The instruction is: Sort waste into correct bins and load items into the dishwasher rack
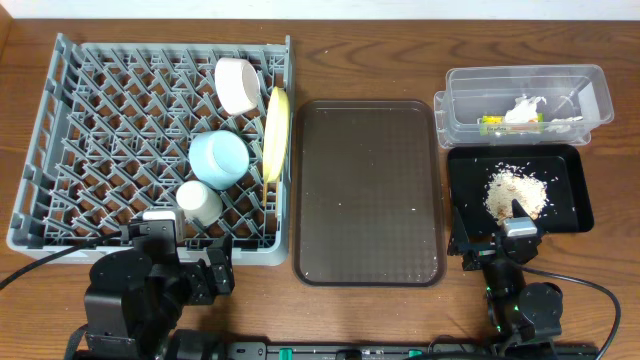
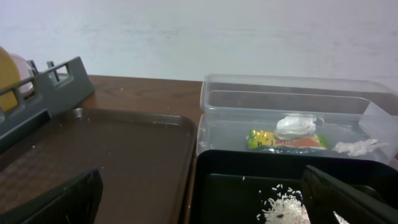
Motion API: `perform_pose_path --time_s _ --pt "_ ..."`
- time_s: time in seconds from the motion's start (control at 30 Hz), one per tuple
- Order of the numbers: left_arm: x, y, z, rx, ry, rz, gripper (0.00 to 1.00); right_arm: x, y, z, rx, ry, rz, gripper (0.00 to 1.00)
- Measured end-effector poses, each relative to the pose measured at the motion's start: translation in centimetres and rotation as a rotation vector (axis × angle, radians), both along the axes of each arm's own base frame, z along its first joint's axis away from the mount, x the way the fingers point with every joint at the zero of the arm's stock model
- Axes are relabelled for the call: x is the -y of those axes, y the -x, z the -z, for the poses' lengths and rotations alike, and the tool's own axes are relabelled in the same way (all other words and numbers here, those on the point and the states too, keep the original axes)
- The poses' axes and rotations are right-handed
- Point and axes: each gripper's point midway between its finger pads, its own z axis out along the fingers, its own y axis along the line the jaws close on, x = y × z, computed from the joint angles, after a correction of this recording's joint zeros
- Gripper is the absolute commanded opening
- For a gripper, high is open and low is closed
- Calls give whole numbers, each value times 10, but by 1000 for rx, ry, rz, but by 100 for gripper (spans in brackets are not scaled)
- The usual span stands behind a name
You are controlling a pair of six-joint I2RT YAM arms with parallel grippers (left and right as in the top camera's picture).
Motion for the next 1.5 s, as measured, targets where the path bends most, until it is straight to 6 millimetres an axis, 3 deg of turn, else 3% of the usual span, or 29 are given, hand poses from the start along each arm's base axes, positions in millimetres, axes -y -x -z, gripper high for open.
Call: perform_pose_path --time_s 0.87,1.0,1.1,1.3,1.5 --pt "-4 3 1 11 -16 -12 94 0 0 0 0 3 0 99" --pt "-14 7 21 42 -40 -61 94 0 0 0 0 3 -1 99" --pt "-20 2 47 73 -48 -94 94 0 0 0 0 3 -1 99" --pt "-23 -16 93 157 -43 -121 94 0 0 0 0 3 -1 99" --pt "-21 -40 118 272 -2 -142 94 0 0 0 0 3 -1 99"
